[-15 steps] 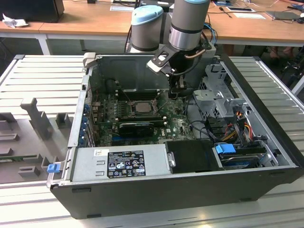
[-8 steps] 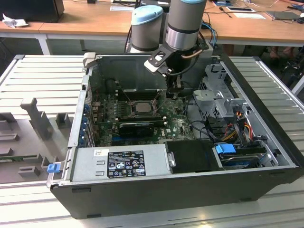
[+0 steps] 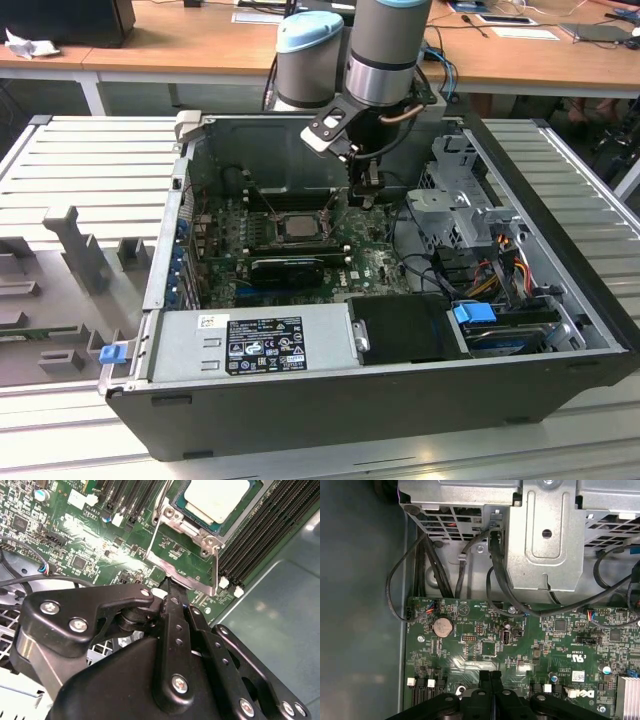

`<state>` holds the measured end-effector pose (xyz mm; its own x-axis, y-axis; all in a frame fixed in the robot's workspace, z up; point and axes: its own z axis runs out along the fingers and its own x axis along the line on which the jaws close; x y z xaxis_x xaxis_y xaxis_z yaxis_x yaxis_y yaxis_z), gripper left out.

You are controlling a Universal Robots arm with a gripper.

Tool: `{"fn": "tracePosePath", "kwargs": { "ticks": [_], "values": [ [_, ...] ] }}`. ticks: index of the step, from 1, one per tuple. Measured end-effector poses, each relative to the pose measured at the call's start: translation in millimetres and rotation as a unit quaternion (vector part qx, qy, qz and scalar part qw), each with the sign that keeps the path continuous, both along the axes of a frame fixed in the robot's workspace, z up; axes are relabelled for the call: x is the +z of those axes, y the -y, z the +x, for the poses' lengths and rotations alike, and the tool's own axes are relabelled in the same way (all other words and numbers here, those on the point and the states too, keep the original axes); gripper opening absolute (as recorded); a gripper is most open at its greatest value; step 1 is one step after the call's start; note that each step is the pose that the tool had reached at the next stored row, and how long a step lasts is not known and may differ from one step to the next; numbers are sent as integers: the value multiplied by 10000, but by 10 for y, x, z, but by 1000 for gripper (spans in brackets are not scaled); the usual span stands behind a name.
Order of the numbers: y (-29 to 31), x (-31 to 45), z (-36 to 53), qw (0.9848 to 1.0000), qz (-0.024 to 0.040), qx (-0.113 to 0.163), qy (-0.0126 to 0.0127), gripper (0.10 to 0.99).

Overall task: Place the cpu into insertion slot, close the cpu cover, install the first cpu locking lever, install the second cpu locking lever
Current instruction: 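Close the cpu cover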

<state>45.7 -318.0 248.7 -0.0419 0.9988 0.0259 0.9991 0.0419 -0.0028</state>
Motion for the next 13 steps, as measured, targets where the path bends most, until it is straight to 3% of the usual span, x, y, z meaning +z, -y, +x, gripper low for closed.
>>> {"fn": "tracePosePath", "kwargs": {
  "ticks": [13],
  "values": [
    [0, 0, -66, 10000, 0, 0, 0, 106]
  ]
}}
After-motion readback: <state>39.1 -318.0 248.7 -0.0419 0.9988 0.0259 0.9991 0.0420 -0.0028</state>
